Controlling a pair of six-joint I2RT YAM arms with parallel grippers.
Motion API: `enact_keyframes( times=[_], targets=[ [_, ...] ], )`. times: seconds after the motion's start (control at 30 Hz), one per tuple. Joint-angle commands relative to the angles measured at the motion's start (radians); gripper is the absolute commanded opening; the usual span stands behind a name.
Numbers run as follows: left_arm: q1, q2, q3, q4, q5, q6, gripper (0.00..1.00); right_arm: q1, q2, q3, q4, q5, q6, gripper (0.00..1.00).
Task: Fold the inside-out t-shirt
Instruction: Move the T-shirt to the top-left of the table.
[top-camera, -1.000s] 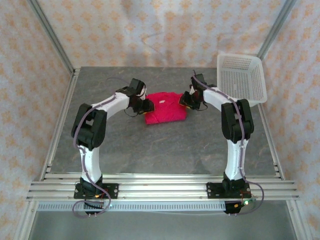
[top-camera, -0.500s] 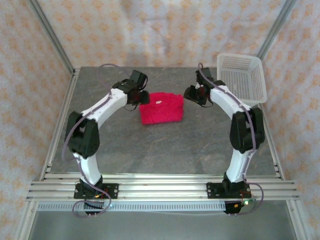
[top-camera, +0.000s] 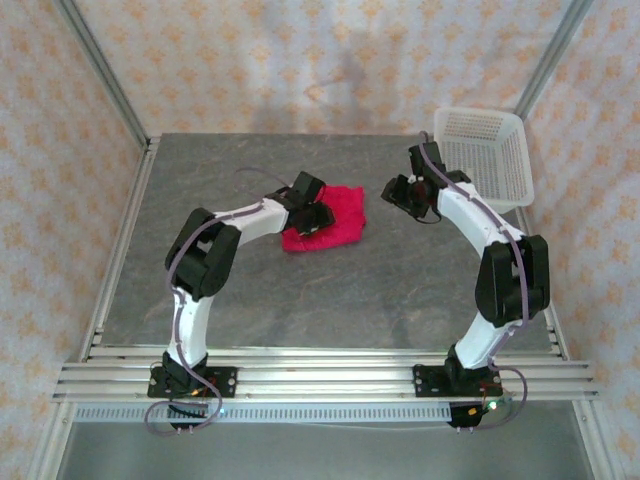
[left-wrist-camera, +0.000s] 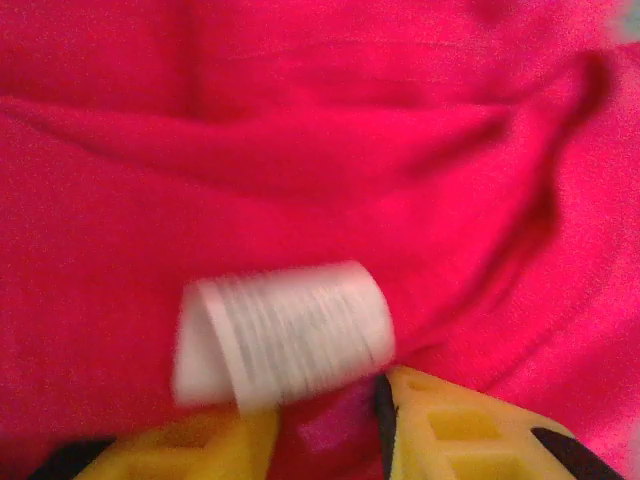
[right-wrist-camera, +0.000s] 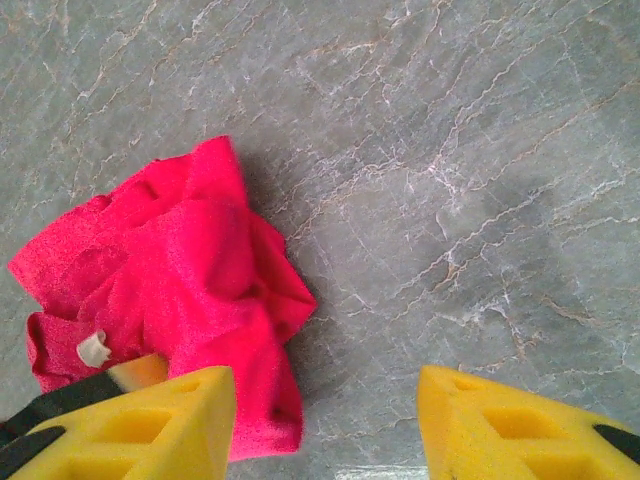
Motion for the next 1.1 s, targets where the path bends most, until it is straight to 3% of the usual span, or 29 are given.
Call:
enact_keyframes(
  times=[0.0, 0.17, 0.33, 0.5, 0.8, 0.9, 1.0, 1.03, 1.07],
  targets=[
    [0.094, 0.010, 0.041, -0.185, -0.130, 0.070, 0.36, 0.001, -0.046, -0.028, 0.013, -0.022, 0.023, 0.51],
    [0.274, 0.047, 0.126, -0.327, -0.099, 0.252, 0.37, 0.001, -0.039, -0.042, 0.026, -0.043, 0.028, 0.51],
    [0.424, 0.148, 0.352, -0.517, -0.133, 0.457, 0.43, 0.001, -0.021, -0.053, 0.035, -0.052, 0.024, 0.51],
    [0.535, 0.230, 0.436, -0.522, -0.042, 0.440, 0.45, 0.000, -0.018, -0.073, 0.036, -0.050, 0.010, 0.51],
    [0.572, 0.152, 0.371, -0.420, 0.022, 0.313, 0.47, 0.001, -0.046, -0.059, 0.003, -0.023, -0.035, 0.51],
    [0.560, 0.093, 0.360, -0.403, 0.041, 0.314, 0.56, 0.001, -0.067, -0.041, -0.011, 0.000, -0.083, 0.55],
    [0.530, -0.039, 0.305, -0.364, -0.005, 0.342, 0.91, 0.000, -0.117, -0.035, -0.024, 0.109, -0.145, 0.68],
    [0.512, -0.099, 0.271, -0.347, -0.054, 0.366, 0.99, 0.001, -0.144, -0.047, -0.013, 0.163, -0.168, 0.72],
    [0.489, -0.162, 0.230, -0.324, -0.124, 0.399, 1.00, 0.001, -0.175, -0.070, 0.015, 0.218, -0.196, 0.74]
  ],
)
